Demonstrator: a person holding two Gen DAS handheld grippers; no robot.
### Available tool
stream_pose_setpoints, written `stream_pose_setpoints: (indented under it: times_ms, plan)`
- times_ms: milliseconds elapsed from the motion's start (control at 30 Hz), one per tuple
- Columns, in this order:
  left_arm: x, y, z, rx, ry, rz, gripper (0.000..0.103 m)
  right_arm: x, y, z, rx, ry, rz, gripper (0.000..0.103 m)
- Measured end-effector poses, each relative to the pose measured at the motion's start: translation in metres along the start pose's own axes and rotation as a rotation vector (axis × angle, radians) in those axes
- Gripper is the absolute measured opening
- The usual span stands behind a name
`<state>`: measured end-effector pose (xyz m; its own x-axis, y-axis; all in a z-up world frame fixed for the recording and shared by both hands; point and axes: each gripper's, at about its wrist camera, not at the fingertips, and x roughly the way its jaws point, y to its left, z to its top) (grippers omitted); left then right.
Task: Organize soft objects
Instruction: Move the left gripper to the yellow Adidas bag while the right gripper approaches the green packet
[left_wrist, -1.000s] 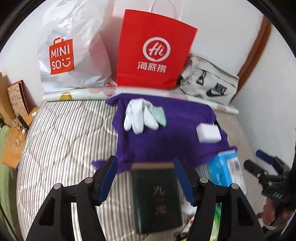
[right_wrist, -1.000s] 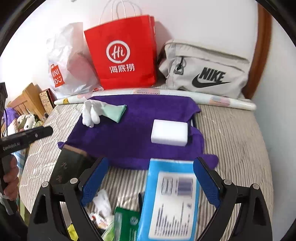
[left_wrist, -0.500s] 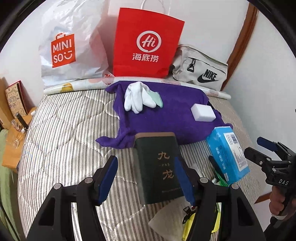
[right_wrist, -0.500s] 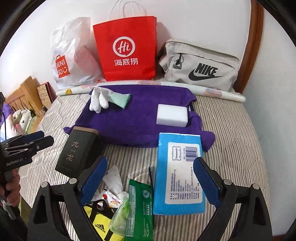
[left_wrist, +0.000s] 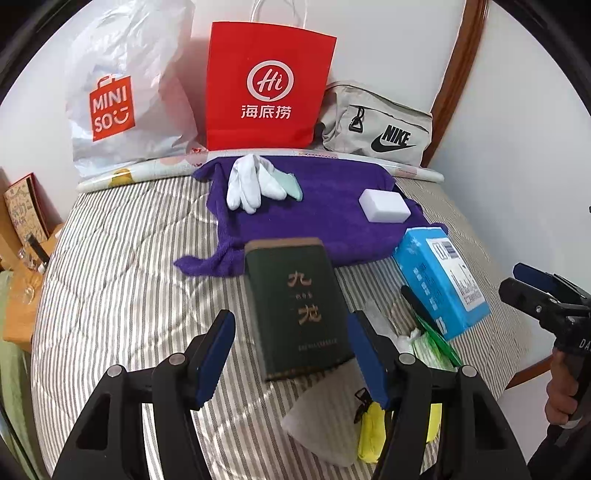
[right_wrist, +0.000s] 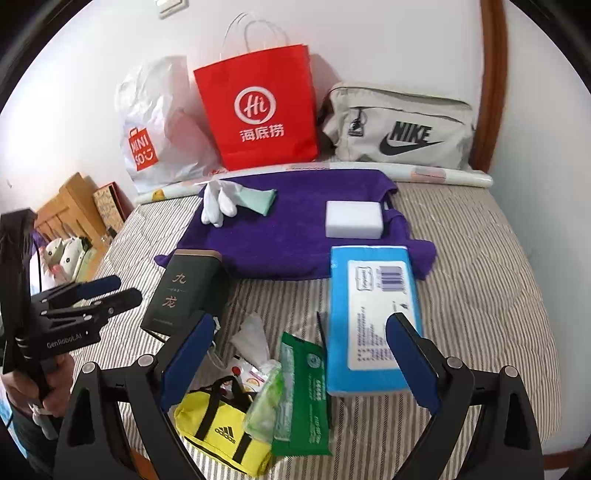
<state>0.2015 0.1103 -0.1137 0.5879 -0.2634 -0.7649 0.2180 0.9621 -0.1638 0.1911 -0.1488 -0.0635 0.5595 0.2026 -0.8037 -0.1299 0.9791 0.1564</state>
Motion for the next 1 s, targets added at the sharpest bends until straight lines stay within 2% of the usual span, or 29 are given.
stream_pose_setpoints:
  times_ms: [367, 467, 600, 767, 900, 1000]
  plan:
    - [-0.005, -0.023, -0.041, -0.026, 0.021, -0.045, 0.061, -0.007, -0.026, -0.03, -0.007, 0.025, 0.073, 0.093]
    - [-0.003, -0.029, -0.048, -0.042, 0.036, -0.034, 0.061, -0.005, -0.027, -0.041, -0.038, 0.03, 0.07, 0.092]
    - [0.001, -0.036, -0.059, -0.062, 0.046, -0.025, 0.061, 0.002, -0.021, -0.059, -0.112, 0.06, 0.083, 0.081]
    - [0.01, -0.044, -0.068, -0.081, 0.081, -0.013, 0.061, 0.014, -0.009, -0.077, -0.181, 0.082, 0.112, 0.074]
    - [0.014, -0.05, -0.073, -0.085, 0.095, -0.004, 0.061, 0.032, -0.004, -0.081, -0.182, 0.105, 0.118, 0.074]
    - [0.015, -0.052, -0.074, -0.084, 0.102, 0.011, 0.061, 0.047, -0.013, -0.081, -0.104, 0.138, 0.146, 0.073]
